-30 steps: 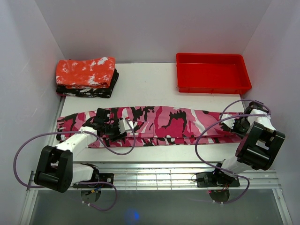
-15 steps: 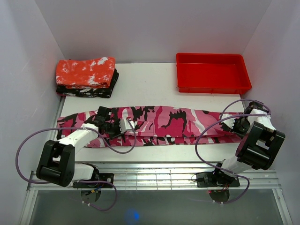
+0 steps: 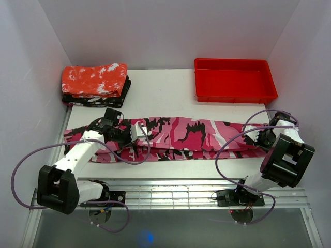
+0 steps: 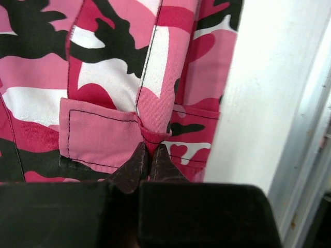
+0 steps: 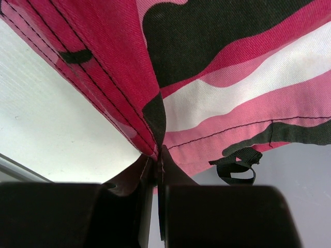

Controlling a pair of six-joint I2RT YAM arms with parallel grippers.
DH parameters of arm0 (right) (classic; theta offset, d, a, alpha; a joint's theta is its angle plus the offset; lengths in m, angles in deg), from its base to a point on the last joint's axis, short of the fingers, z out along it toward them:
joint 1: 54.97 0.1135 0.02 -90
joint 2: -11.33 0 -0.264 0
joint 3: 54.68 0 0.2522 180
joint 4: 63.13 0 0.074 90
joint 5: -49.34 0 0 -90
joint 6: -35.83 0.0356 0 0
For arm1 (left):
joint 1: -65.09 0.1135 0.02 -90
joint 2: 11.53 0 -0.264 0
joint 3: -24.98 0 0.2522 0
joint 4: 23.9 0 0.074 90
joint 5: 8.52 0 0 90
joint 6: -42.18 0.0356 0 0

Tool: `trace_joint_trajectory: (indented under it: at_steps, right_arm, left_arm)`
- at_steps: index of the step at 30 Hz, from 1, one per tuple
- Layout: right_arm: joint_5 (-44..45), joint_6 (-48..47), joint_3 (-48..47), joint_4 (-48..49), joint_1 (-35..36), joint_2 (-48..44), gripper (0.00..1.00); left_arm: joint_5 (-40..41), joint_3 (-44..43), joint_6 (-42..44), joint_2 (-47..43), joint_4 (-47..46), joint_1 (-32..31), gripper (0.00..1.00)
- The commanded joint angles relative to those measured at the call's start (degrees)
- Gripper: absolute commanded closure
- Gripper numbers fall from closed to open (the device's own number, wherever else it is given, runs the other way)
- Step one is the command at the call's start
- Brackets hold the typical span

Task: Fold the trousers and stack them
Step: Fold the trousers

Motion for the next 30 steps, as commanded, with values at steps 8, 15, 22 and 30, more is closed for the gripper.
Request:
trace_joint_trajectory:
  at_steps: [8,15,22,30]
  right_arm:
    - [-1.1,0.8,-1.8,-1.6,0.6,0.6,0.92]
    - [-0.5,0.9,-2.2,-1.7,0.7,0.7,0.92]
    - [-1.5,1.9,-4.6,-2.8,0.7,1.5,0.92]
    - [-2.8,1.8,-13.7,-5.8,0.3,2.0,0.92]
  left_arm:
    - [-7.0,-3.4,1.7,4.7,18.8,-1.5,1.0]
    - [-3.7,1.3,-13.7,10.0,0.6,-3.1,1.0]
    - [-1.0,8.4,-14.3,12.5,-4.8,-4.8,1.0]
    - [3.8,13.1,-13.8,16.0,-6.5,-4.8,1.0]
